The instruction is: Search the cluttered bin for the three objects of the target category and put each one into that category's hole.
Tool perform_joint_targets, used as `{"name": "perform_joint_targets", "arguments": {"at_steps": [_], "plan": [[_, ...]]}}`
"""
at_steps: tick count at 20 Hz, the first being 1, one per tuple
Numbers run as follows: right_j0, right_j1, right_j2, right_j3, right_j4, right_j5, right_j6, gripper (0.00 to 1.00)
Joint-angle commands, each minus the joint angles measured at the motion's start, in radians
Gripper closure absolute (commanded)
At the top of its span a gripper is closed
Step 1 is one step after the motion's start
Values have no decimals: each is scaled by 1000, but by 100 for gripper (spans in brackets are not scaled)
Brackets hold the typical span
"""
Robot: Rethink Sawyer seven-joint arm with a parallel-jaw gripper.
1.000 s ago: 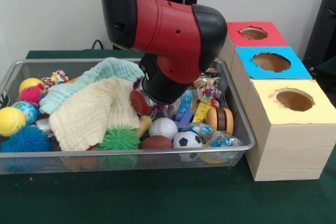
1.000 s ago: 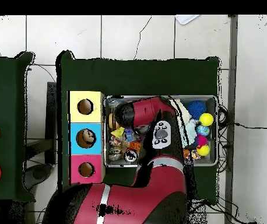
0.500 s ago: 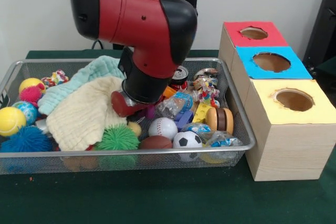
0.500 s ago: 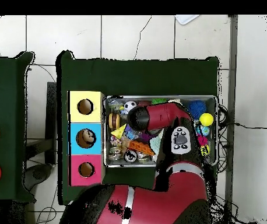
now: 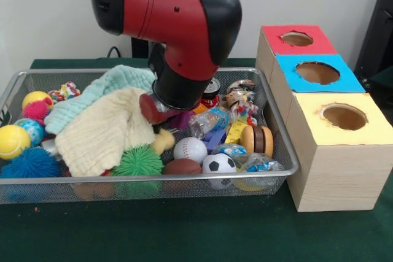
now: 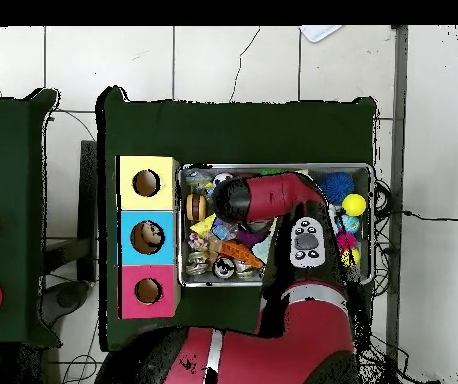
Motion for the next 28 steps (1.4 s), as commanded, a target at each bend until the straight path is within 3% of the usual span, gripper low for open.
{"name": "perform_joint_targets", "arguments": {"at_steps": [1,9,15,17,23,28], "plan": [[-38,-94,108,116,137,198,77,100],[-57,-178,153,139,281,154,139,100],[-78,-270,190,234,388,53,157,100],[-68,-282,180,243,401,74,160,100],[-67,-278,169,415,453,-2,196,100],[-6,-318,145,541,515,-47,281,100]]}}
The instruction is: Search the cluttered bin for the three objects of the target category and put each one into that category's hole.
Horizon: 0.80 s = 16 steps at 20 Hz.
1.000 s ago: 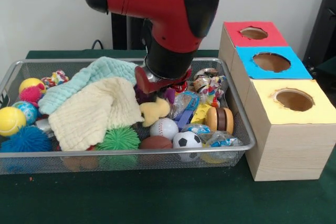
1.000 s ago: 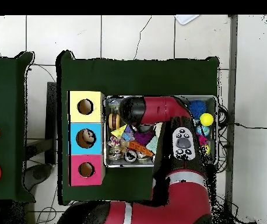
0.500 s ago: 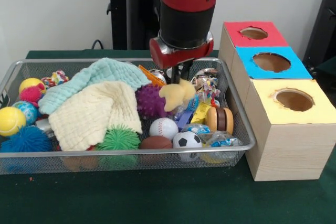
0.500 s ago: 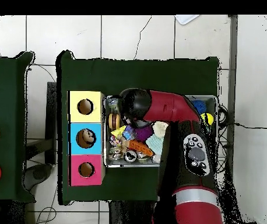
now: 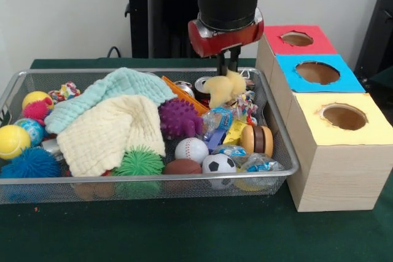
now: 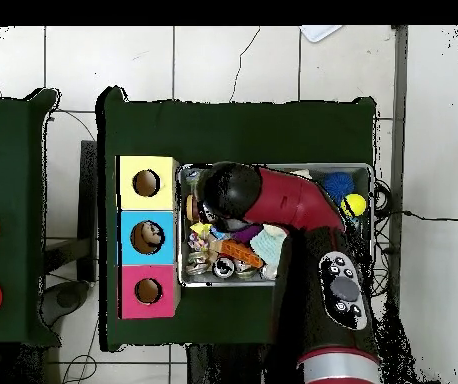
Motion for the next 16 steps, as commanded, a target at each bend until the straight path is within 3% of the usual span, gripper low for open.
{"name": "perform_joint_targets", "arguments": {"at_steps": [1,6,16], "plan": [[54,-21,49,301,102,-111,300,100],[122,-29,21,348,144,-195,370,100],[216,-56,-24,353,195,-158,451,100]]}}
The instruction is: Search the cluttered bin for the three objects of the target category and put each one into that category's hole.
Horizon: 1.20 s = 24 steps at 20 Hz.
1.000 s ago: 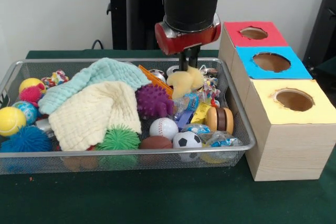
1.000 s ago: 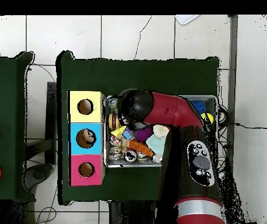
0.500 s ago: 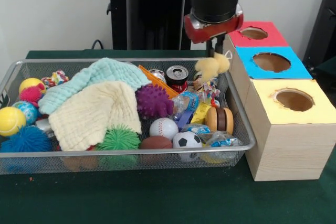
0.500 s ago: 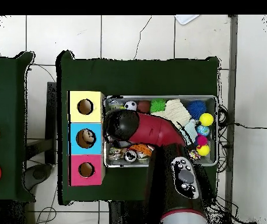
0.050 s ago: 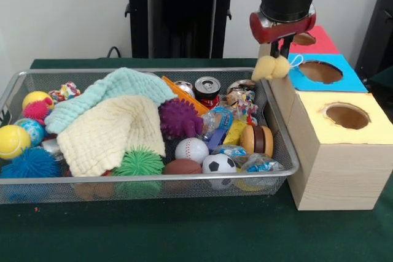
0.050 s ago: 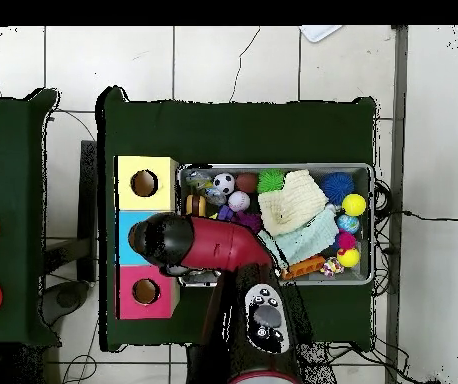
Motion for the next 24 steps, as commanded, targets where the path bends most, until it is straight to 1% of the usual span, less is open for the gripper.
{"name": "perform_joint_targets", "arguments": {"at_steps": [1,4,5,7,9,11,16,19,21,24], "plan": [[41,-8,20,108,86,17,316,100],[54,-10,7,110,79,24,332,100],[59,-16,-3,107,71,47,335,100],[69,-53,-30,113,45,107,333,100],[77,-95,-60,106,12,190,317,100],[83,-121,-89,93,-16,243,307,100],[78,-146,-121,70,-41,305,275,100],[76,-152,-126,98,-45,301,260,100],[71,-147,-117,144,-25,244,260,100],[62,-129,-100,180,2,188,261,100]]}}
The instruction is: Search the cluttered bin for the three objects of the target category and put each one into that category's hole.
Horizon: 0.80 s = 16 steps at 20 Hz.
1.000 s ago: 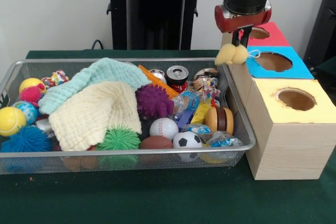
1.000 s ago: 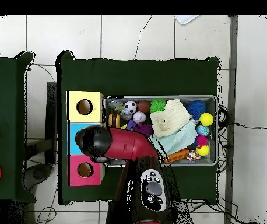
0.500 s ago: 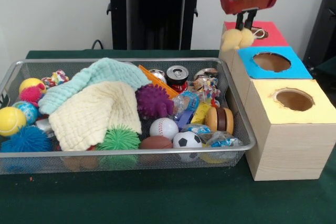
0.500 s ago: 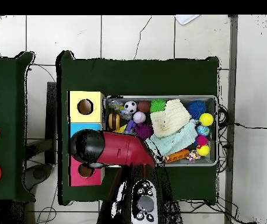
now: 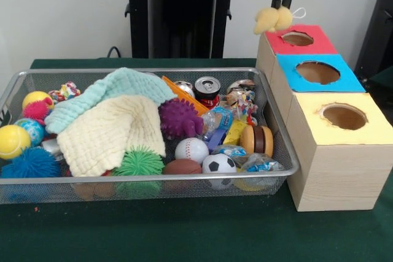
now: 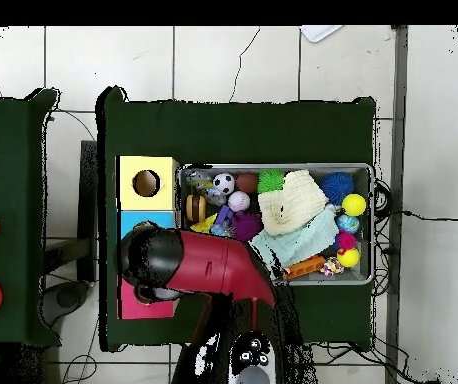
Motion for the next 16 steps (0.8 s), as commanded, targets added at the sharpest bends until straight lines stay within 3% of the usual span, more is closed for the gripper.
{"name": "perform_joint_targets", "arguments": {"at_steps": [1,7,16], "plan": [[-28,20,25,163,7,-41,161,100],[-25,57,76,179,87,-90,197,100],[34,36,61,201,123,-76,251,100]]}}
